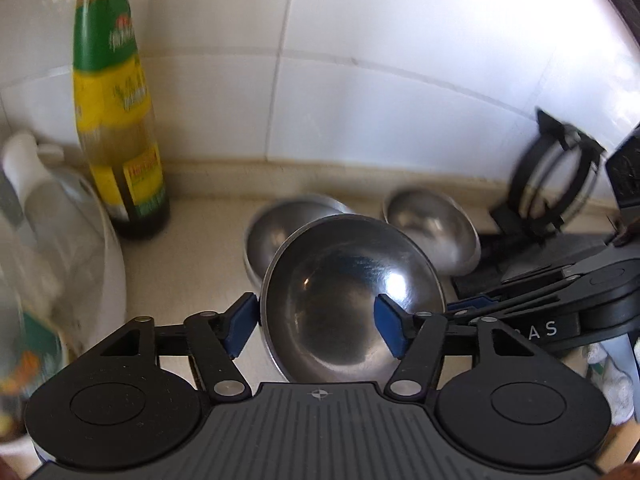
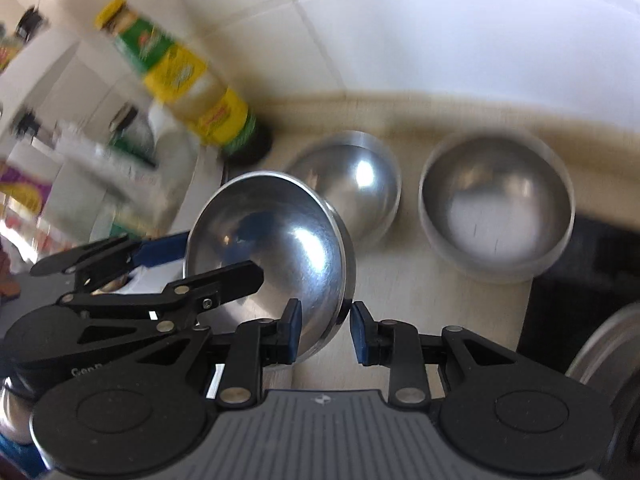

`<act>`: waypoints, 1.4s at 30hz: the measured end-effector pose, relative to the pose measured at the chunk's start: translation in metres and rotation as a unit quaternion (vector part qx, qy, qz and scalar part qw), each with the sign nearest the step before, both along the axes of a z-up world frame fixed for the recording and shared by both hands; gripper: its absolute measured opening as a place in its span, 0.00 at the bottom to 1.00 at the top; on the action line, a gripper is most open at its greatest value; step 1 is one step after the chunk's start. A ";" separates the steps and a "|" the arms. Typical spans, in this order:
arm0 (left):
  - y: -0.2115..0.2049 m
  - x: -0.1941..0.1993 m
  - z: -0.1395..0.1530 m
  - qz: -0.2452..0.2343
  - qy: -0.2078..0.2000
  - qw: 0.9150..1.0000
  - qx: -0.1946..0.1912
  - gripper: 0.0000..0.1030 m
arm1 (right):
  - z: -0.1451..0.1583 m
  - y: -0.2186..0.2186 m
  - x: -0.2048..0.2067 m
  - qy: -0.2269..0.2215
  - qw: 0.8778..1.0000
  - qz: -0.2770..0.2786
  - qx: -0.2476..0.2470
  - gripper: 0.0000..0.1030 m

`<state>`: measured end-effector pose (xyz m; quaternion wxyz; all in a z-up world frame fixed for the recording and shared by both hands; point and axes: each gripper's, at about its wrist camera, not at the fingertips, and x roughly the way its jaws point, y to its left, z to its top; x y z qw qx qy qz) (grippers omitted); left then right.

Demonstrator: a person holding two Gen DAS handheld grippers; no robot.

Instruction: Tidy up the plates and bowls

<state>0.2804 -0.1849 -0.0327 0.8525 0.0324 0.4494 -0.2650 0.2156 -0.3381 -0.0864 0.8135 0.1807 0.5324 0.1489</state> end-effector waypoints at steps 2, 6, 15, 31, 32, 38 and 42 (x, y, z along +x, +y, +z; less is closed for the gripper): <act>0.000 -0.007 -0.011 -0.005 0.019 1.000 0.006 0.68 | -0.012 0.005 -0.007 0.022 1.000 0.009 -0.004 0.30; -0.002 -0.007 -0.034 -0.001 0.053 0.998 0.018 0.66 | -0.038 0.009 -0.006 0.060 0.998 0.006 -0.002 0.30; 0.018 0.019 -0.015 0.050 0.006 0.999 -0.007 0.73 | -0.009 -0.014 0.005 -0.007 0.999 -0.030 -0.014 0.31; -0.022 0.085 -0.063 0.060 0.070 0.995 0.035 0.44 | -0.036 -0.010 0.061 -0.023 0.996 -0.091 0.000 0.30; -0.023 0.083 -0.061 0.060 0.063 0.995 0.040 0.47 | -0.035 -0.011 0.060 -0.029 0.996 -0.090 0.003 0.30; -0.012 0.072 -0.035 0.059 0.031 0.997 0.028 0.49 | -0.019 -0.009 0.055 -0.048 0.996 -0.074 0.010 0.30; -0.013 0.061 -0.016 0.051 0.009 0.998 0.024 0.52 | 0.005 -0.008 0.045 -0.072 0.995 -0.069 0.006 0.30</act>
